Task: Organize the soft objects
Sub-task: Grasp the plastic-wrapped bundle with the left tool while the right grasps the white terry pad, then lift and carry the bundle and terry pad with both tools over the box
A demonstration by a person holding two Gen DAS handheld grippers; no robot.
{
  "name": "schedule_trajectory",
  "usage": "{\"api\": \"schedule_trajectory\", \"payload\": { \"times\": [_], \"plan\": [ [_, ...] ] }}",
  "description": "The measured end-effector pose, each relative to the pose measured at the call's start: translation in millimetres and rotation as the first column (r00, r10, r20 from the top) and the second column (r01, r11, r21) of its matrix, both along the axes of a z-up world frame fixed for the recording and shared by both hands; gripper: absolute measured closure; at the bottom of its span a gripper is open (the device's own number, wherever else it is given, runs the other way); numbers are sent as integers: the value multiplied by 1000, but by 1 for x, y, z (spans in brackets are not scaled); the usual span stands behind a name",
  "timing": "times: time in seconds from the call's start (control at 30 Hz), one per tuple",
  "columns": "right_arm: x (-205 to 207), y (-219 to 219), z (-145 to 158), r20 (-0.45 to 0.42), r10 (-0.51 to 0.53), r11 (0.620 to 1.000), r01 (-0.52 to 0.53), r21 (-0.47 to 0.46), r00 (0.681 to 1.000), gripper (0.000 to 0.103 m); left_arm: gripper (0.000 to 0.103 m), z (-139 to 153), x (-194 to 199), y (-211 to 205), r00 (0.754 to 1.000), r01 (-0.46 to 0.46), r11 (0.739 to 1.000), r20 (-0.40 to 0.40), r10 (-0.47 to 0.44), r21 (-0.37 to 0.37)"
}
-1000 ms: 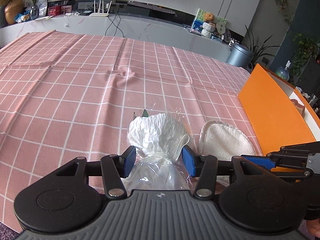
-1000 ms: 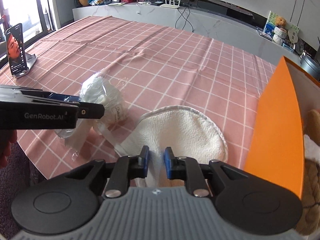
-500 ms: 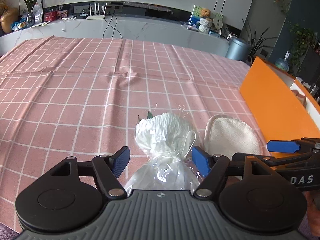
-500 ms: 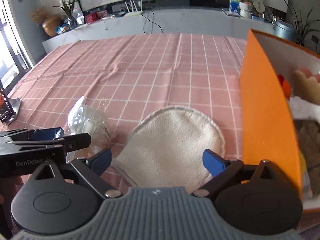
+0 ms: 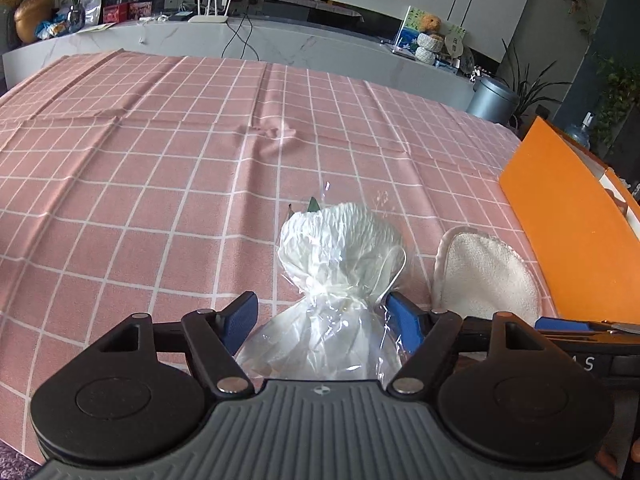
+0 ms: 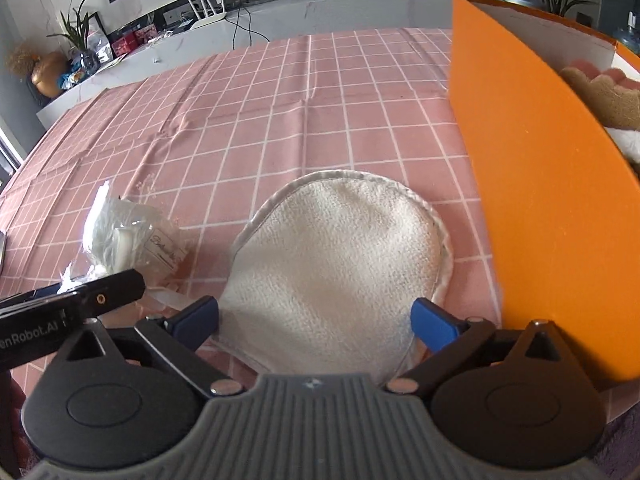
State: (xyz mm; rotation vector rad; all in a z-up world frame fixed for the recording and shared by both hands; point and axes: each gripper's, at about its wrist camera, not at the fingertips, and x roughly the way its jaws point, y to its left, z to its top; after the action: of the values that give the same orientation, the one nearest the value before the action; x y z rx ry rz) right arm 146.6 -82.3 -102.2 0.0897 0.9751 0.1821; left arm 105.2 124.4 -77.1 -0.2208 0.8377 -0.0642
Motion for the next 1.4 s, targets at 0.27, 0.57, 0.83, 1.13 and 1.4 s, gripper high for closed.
{"api": "schedule_trajectory", "payload": {
  "times": [0.27, 0.57, 0.83, 1.13, 1.4],
  "plan": [
    [-5, 12, 0, 69, 119, 991, -115, -67, 990, 27, 17, -4, 2, 3, 1000, -2, 1000, -11, 1, -29],
    [-4, 11, 3, 96, 161, 985, -154, -78, 982, 77, 17, -6, 3, 1, 1000, 9, 999, -24, -10, -44],
    [-8, 13, 7, 133, 205, 976, -191, -108, 970, 94, 27, -8, 3, -4, 999, 26, 999, -17, -27, -35],
    [-18, 13, 22, 195, 245, 966, -221, -134, 950, 95, 46, -1, -4, -4, 999, 28, 999, 25, -27, -40],
    [-23, 5, 41, 253, 246, 967, -219, -130, 936, 95, 46, 14, -8, 1, 998, -7, 999, 67, 9, -34]
  ]
}}
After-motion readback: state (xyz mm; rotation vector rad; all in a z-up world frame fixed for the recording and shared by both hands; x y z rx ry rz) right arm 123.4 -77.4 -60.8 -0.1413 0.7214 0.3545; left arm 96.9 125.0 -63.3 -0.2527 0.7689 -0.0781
